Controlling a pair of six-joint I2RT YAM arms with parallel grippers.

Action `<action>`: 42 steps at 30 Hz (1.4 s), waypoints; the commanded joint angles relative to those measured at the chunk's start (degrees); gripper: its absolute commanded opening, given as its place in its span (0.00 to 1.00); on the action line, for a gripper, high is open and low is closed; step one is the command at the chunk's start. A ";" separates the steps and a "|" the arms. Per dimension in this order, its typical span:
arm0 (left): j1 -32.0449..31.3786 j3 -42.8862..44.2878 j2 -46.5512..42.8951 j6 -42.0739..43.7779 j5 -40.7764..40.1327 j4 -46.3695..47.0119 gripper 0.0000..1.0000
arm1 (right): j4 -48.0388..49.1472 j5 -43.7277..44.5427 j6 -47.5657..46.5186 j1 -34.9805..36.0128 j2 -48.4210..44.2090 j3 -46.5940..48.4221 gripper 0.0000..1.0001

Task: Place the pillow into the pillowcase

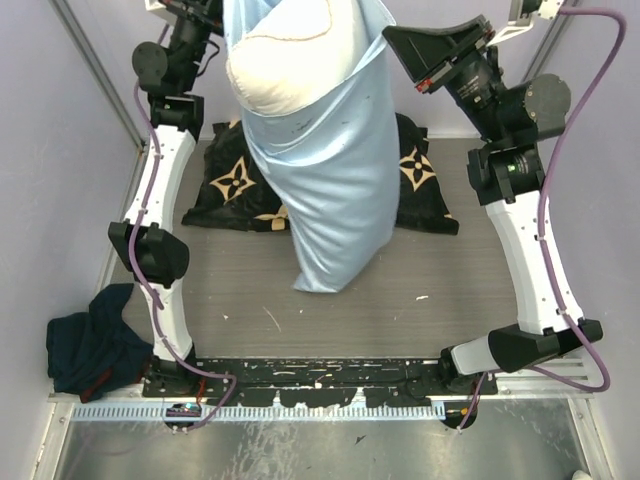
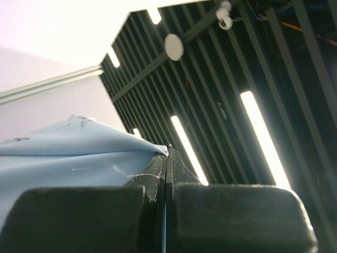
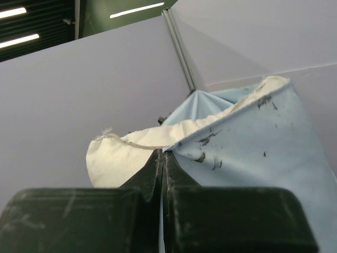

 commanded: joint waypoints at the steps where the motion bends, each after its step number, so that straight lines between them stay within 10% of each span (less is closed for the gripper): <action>1: 1.37 14.89 1.25 -13.94 -5.84 -0.60 0.00 | 7.60 2.27 0.95 -0.15 -0.77 -5.89 0.00; 20: 2.17 6.56 -6.73 -15.93 -6.23 5.85 0.00 | 6.69 3.11 3.10 -0.11 6.17 -5.79 0.01; 31: 2.00 -21.43 -11.85 -14.66 -6.83 13.95 0.00 | 6.56 1.02 2.20 -0.13 -0.73 4.14 0.00; 42: 1.82 -8.66 -9.42 -17.12 -9.81 13.00 0.00 | 6.42 2.96 1.15 -0.11 -1.69 -4.77 0.00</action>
